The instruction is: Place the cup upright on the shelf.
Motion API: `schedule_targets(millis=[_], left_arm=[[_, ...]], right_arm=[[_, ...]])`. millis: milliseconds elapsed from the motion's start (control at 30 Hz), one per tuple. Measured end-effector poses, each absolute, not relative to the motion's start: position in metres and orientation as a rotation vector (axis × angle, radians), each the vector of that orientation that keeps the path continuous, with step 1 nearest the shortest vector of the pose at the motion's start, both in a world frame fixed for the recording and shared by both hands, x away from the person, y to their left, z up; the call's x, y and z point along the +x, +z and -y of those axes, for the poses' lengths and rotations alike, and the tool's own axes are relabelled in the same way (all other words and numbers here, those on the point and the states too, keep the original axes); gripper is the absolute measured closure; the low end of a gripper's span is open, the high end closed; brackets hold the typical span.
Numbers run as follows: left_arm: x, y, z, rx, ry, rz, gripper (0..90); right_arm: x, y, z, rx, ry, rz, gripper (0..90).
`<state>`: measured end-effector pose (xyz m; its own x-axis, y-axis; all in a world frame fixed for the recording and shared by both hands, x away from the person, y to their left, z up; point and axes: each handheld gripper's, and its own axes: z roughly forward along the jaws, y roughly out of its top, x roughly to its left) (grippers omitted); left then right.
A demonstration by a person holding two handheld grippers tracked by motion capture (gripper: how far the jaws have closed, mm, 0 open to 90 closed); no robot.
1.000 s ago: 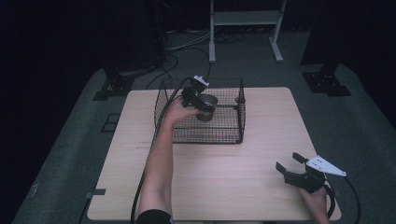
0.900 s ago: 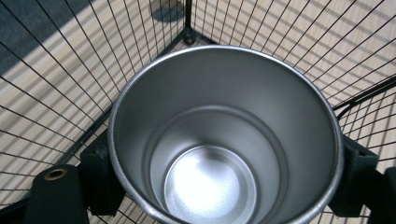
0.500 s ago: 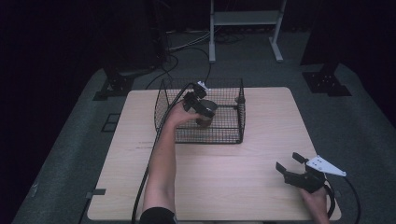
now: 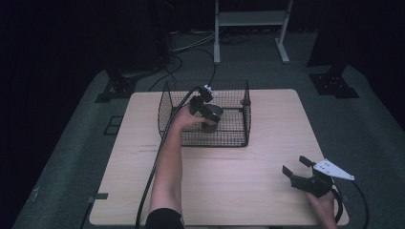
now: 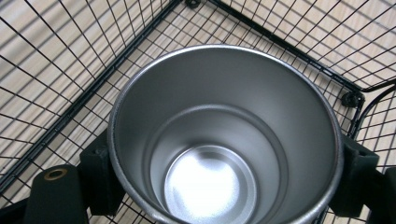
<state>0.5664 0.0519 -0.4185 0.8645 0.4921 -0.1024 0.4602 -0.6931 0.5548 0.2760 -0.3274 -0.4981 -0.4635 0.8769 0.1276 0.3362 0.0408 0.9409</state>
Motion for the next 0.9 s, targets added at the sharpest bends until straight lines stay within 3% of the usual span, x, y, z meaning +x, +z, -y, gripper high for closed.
schedule_targets(millis=[900], left_arm=[[0.5641, -0.4191, -0.0532, 2.504, 0.071, -0.689, 12.4]], right_arm=[[0.2765, -0.4981, 0.3276, 1.227, 1.430, -1.830, 13.5]])
